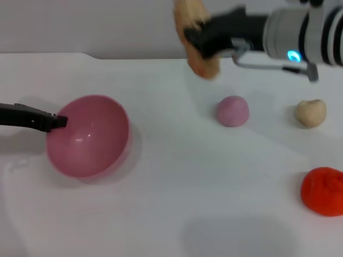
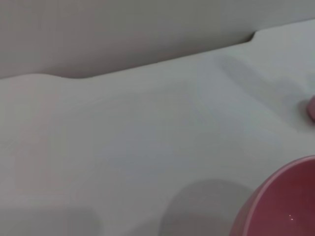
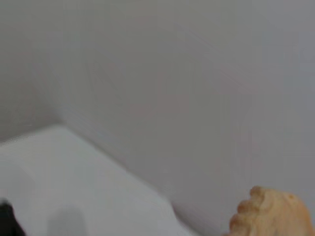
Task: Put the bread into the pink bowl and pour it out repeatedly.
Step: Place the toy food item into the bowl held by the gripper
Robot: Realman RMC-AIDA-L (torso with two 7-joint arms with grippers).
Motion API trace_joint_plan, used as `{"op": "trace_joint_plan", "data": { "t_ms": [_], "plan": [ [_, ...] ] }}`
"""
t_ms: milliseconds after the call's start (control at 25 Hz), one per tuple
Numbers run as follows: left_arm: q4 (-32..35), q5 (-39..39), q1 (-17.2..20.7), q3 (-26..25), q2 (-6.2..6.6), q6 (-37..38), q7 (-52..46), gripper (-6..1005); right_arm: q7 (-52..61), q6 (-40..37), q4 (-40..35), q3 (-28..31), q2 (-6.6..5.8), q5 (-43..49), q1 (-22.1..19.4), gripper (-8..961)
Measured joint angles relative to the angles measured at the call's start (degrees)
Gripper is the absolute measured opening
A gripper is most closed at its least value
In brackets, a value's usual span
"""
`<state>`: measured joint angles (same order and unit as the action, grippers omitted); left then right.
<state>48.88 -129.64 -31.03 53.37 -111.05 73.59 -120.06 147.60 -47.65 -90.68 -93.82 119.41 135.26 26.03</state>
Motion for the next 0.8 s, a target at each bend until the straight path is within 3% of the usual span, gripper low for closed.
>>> {"op": "trace_joint_plan", "data": {
  "t_ms": [280,800],
  "plan": [
    [-0.1,0.0,-0.6,0.9,-0.43,0.0,-0.5,46,-2.7,4.8,-4.4,-8.0,-0.13,-0.6,3.1,120],
    [0.1,0.0,-2.1,1.7,-1.24,0.8,-1.2,46,-3.0,19.9,9.2,-25.6,-0.19,-1.0,7.1,116]
  ]
}}
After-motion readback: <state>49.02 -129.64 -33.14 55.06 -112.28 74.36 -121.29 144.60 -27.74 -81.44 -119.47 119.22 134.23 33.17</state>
